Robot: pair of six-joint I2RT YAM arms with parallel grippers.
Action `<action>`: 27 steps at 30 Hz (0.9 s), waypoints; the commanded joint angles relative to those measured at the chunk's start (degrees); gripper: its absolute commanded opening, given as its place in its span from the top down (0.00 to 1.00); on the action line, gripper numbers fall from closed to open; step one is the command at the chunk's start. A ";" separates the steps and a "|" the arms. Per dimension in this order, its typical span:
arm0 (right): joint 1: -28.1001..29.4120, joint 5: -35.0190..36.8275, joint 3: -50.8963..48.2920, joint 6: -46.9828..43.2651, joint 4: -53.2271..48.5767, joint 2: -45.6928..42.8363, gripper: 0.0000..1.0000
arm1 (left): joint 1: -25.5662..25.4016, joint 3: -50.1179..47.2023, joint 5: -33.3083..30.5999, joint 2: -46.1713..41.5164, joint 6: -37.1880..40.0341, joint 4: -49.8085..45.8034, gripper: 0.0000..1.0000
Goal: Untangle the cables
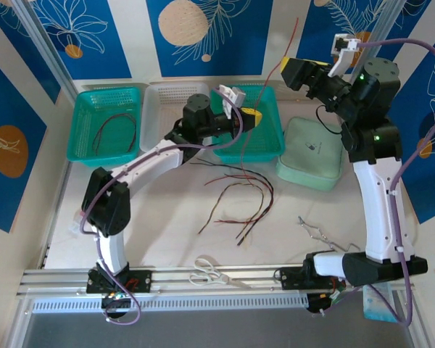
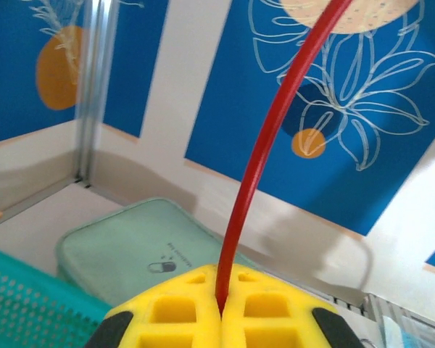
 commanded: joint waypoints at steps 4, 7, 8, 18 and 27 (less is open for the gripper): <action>-3.83 -0.45 -2.03 1.16 2.16 -3.34 0.09 | 4.58 -0.30 -10.37 -10.54 8.24 -6.12 1.00; -5.24 -0.45 -2.60 1.92 1.68 -3.85 0.08 | 7.62 0.17 -14.49 -13.55 9.65 -7.38 1.00; -5.49 0.58 -3.18 2.35 1.58 -4.24 0.07 | 8.97 0.71 -15.96 -14.30 10.29 -8.35 1.00; -6.64 0.46 -6.89 3.11 3.19 -6.26 0.01 | 19.54 7.53 -36.52 -19.04 24.97 -19.58 1.00; -6.59 -0.52 -7.61 3.12 2.52 -6.76 0.01 | 29.79 4.25 -45.30 -17.70 25.77 -13.44 1.00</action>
